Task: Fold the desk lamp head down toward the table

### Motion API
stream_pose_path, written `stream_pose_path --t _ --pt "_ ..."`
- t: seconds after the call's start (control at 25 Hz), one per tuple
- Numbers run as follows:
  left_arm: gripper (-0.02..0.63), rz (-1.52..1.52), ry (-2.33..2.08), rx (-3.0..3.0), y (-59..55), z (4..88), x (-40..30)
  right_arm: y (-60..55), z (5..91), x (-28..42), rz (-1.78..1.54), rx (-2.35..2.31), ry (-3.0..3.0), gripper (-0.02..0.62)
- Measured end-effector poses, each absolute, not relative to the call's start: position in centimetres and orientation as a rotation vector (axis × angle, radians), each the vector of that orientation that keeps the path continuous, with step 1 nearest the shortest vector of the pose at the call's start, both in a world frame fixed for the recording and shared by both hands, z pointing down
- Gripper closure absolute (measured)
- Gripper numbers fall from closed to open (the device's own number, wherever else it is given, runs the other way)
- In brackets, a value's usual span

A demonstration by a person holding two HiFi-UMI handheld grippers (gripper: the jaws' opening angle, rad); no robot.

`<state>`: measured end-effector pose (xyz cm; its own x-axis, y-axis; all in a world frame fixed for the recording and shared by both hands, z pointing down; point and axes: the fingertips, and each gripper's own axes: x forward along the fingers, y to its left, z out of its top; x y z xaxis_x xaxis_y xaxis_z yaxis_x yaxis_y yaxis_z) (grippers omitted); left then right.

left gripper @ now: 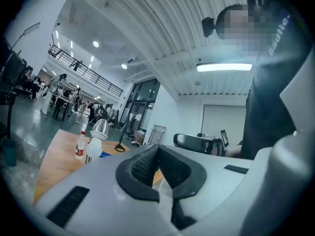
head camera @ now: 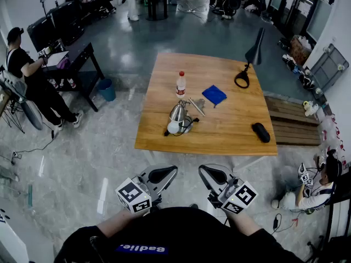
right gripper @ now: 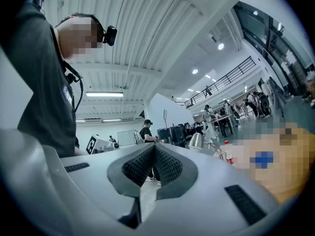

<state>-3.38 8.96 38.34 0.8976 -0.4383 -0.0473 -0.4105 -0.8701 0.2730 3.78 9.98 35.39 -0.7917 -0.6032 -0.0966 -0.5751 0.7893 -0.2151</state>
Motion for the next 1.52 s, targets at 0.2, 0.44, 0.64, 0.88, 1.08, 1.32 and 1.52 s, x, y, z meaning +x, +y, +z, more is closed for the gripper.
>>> stream_pose_path --t 0.2,0.44,0.64,0.88,1.08,1.32,1.52 --pt "0.597 -0.133 -0.635 2.818 9.2 38.1 -2.8 10.3 35.1 4.2 -0.269 -0.937 2.812 0.591" --pt "0.597 -0.133 -0.638 2.819 9.4 38.3 -2.8 10.5 35.4 4.1 -0.273 -0.923 2.809 0.591" --pt "0.597 -0.131 -0.65 2.818 9.2 38.3 -2.7 10.4 34.8 4.3 -0.283 -0.882 2.784 0.591" --pt "0.597 -0.12 -0.673 2.826 8.5 37.9 -1.7 9.7 34.6 5.3 -0.27 -0.863 2.798 0.591" --pt "0.597 -0.093 -0.72 2.843 8.3 37.8 0.1 9.3 34.5 7.4 -0.267 -0.817 2.803 0.591" --pt "0.597 -0.089 -0.82 2.823 8.0 38.7 1.8 8.4 35.2 9.0 -0.276 -0.721 2.827 0.591" --pt "0.597 -0.041 -0.849 2.862 7.3 38.7 1.7 7.2 35.6 8.8 -0.297 -0.696 2.836 0.591"
